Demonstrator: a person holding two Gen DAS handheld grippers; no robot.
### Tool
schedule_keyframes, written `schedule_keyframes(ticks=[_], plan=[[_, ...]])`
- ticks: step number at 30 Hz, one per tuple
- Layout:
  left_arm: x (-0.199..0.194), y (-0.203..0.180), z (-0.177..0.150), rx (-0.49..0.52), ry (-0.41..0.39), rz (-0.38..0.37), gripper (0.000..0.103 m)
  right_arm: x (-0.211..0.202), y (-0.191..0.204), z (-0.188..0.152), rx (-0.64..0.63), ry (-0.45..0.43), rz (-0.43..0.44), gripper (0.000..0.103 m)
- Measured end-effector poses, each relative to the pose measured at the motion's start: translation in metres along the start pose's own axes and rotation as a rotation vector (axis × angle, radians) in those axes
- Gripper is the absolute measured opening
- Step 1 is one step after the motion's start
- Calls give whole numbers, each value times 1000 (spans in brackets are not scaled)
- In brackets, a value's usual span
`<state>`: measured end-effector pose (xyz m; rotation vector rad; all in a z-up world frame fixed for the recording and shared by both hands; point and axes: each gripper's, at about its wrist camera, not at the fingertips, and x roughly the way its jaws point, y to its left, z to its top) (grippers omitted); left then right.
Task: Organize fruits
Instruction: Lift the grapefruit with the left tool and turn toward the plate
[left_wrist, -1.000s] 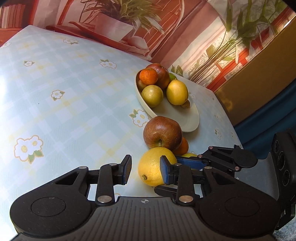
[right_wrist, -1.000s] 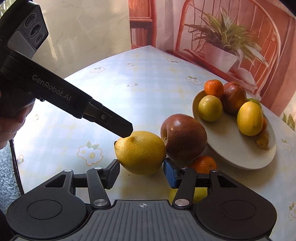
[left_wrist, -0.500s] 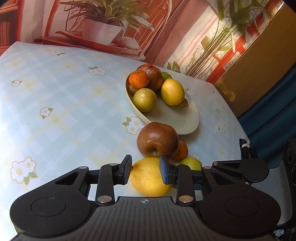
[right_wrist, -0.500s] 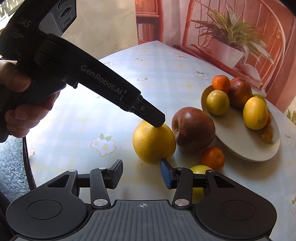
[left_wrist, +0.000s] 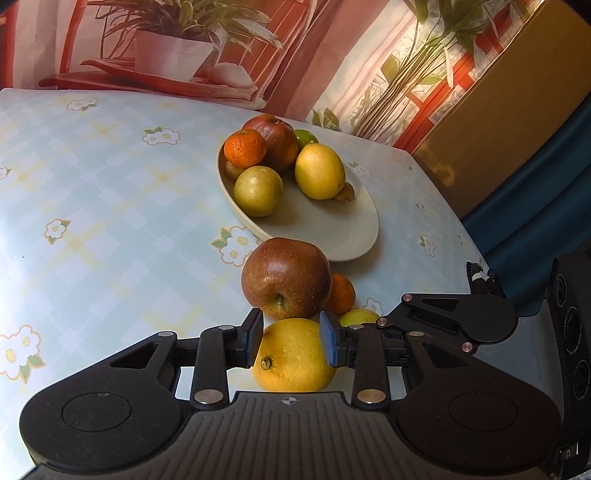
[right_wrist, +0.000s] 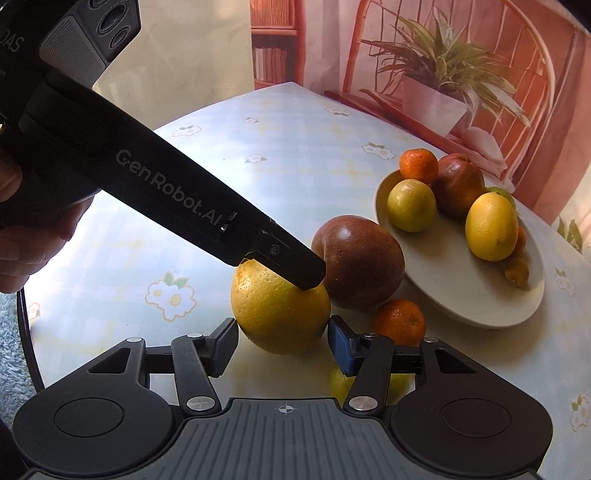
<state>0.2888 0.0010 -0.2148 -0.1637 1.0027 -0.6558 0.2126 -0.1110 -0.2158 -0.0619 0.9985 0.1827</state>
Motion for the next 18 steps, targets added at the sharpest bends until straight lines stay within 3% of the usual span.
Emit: schedule_keyframes(ticks=[4, 11, 18], plan=[[-6, 5, 0, -32, -21, 17, 35, -1, -10, -2, 117, -4, 51, 49], [-29, 28, -9, -155, -71, -25, 35, -2, -23, -4, 334, -7, 98, 49], [-19, 36, -18, -259, -42, -81, 35, -4, -25, -6, 388, -1, 109, 49]])
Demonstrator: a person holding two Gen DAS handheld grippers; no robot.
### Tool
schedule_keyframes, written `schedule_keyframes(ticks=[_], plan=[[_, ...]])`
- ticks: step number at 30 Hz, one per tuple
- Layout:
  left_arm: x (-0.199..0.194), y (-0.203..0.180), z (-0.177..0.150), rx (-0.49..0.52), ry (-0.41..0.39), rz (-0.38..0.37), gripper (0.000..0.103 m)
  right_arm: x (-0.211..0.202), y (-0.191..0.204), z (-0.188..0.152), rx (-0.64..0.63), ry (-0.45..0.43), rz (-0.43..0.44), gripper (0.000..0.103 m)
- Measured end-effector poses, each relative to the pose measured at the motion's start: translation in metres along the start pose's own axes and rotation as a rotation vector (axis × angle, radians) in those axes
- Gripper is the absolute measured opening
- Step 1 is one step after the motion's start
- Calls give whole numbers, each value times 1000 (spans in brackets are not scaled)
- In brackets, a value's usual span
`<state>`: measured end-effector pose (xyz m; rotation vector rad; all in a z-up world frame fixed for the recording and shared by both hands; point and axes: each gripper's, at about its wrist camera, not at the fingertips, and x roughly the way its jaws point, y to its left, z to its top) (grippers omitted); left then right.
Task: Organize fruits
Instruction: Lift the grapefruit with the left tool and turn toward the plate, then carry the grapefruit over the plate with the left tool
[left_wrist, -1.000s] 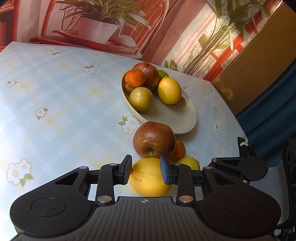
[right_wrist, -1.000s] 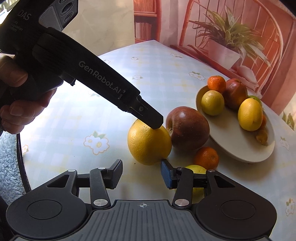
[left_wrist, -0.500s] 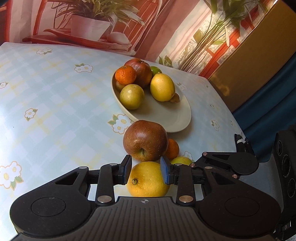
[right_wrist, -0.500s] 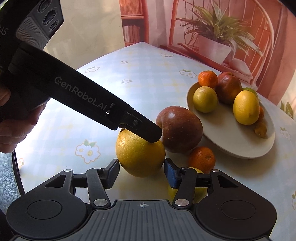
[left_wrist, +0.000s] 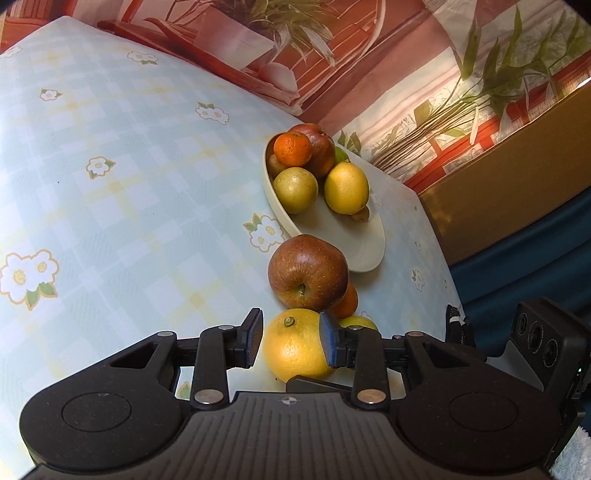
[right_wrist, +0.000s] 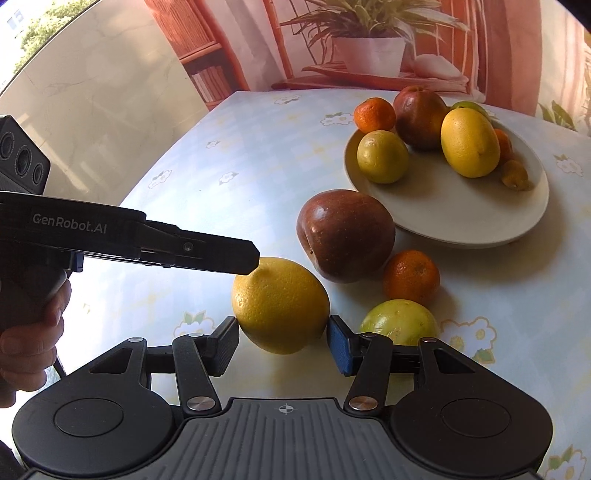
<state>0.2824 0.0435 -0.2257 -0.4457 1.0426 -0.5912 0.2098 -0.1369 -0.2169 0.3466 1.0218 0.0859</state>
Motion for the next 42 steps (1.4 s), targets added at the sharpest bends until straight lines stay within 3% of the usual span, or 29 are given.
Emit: schedule_keyframes(ticks=[5, 11, 15, 21, 25, 33, 42], plan=[[8, -3, -1, -7, -3, -11, 35, 0, 1, -2, -10, -2, -5, 49], [14, -12, 4, 33, -13, 15, 35, 2, 19, -9, -210, -26, -94, 48], [17, -18, 5, 63, -21, 43, 35, 3, 23, -13, -269, -43, -111, 48], [18, -16, 6, 54, -29, 50, 35, 5, 21, -14, -277, -66, -111, 46], [12, -6, 3, -16, -33, 17, 35, 3, 17, -15, -255, -74, -90, 46], [10, 1, -3, -56, -39, -14, 35, 4, 18, -16, -248, -82, -87, 46], [10, -10, -3, -8, -41, 9, 37, -1, 19, -16, -245, -91, -77, 45]])
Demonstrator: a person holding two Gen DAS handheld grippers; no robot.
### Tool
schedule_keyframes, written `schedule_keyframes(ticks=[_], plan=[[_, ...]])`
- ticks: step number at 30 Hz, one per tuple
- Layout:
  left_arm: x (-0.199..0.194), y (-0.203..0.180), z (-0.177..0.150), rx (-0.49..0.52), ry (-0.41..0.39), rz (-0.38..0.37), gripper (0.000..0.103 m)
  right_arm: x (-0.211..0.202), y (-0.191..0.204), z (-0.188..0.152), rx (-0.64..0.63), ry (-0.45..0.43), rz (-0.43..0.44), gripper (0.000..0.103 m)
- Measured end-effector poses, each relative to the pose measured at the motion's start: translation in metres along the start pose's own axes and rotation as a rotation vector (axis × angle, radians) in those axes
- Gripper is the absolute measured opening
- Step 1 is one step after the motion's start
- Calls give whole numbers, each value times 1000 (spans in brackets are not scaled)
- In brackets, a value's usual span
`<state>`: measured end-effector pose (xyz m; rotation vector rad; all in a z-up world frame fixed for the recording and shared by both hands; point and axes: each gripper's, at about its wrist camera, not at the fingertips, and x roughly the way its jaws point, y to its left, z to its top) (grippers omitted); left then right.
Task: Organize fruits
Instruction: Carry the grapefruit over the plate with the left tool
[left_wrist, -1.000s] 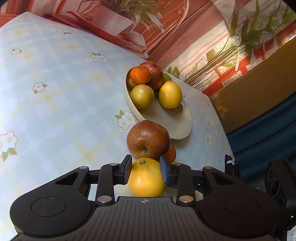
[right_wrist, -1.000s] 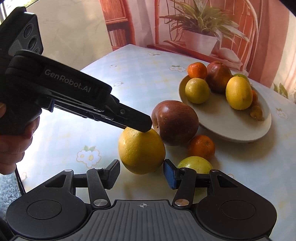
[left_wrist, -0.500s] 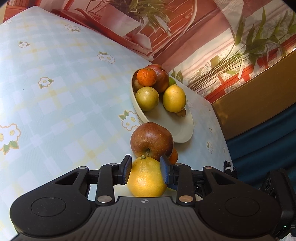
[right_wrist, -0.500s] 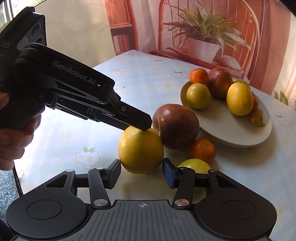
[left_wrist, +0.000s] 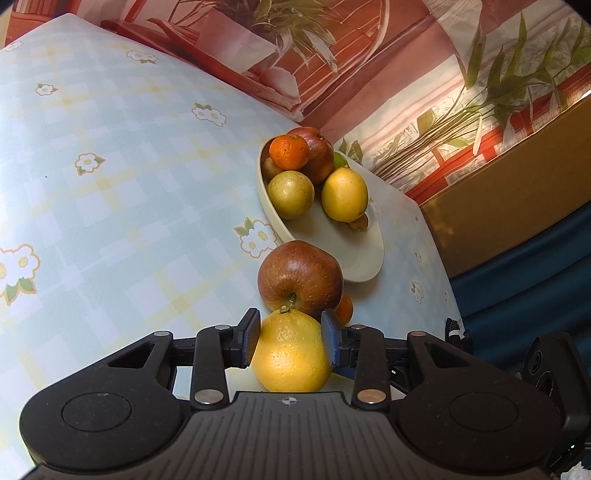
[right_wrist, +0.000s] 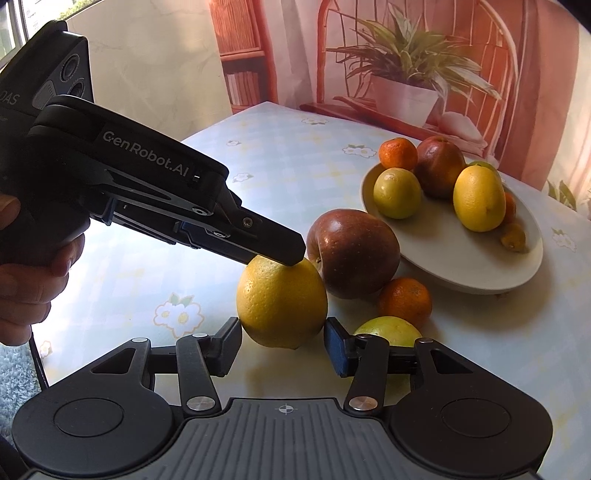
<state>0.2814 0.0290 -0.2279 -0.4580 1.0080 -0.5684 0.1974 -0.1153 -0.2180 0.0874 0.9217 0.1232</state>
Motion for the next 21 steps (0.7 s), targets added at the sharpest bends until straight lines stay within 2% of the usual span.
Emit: schedule_keyframes(ticks=[11, 16, 21], plan=[[-22, -52, 33, 133, -81, -23, 37, -43, -21, 32, 25, -123, -9, 45], [-10, -79, 53, 193, -81, -45, 37, -58, -44, 47, 50, -157, -45, 45], [16, -95, 69, 224, -54, -47, 37, -54, -76, 57, 73, -148, -73, 45]])
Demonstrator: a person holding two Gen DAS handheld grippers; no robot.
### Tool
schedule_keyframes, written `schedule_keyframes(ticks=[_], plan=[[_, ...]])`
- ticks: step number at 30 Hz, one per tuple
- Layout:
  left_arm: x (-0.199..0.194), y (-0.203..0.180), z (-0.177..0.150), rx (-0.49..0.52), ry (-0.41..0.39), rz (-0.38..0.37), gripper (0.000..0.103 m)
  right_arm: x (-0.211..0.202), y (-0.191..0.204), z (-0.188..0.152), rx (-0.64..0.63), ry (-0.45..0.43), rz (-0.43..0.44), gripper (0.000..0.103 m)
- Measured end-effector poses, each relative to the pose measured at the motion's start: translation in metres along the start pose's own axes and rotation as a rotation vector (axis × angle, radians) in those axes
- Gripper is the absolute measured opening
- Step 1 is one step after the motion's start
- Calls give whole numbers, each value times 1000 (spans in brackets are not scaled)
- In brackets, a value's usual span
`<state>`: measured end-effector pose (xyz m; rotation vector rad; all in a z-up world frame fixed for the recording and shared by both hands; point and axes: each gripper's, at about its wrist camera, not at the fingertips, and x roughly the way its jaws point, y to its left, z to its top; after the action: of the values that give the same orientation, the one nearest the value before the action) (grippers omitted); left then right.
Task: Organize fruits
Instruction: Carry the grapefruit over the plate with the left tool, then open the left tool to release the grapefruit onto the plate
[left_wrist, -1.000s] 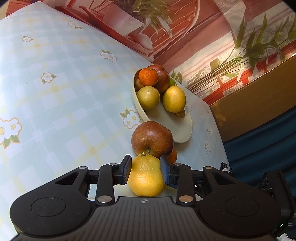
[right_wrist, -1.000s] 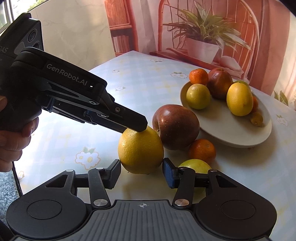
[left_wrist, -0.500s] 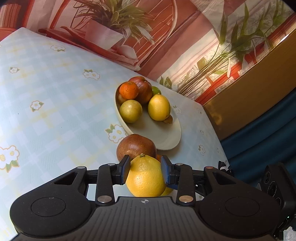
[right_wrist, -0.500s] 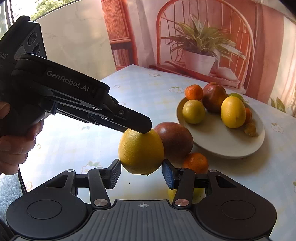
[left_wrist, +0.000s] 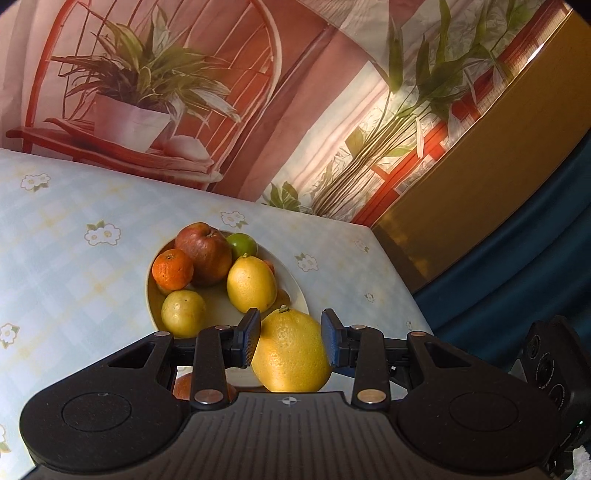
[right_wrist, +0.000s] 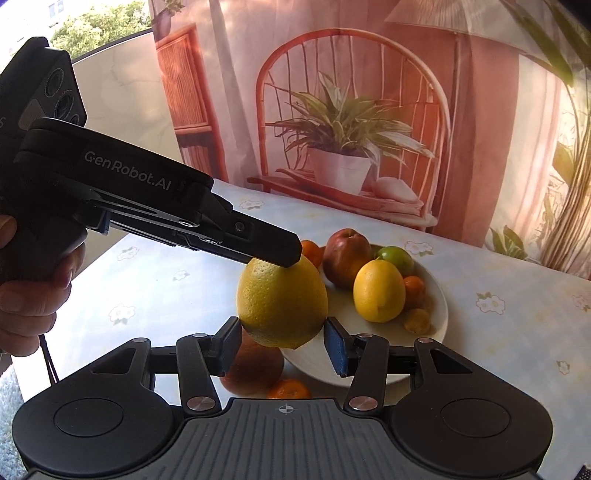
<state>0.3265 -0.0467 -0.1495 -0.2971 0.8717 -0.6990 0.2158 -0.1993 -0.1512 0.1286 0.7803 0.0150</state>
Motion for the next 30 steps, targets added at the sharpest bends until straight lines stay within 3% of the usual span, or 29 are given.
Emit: schedule_keyframes(ticks=[14, 30], plan=[[68, 18, 23, 29, 104, 117, 37, 76, -43, -3, 90, 75, 26, 45], [62, 24, 22, 43, 67, 136, 34, 101, -48, -9, 149, 95, 9, 45]])
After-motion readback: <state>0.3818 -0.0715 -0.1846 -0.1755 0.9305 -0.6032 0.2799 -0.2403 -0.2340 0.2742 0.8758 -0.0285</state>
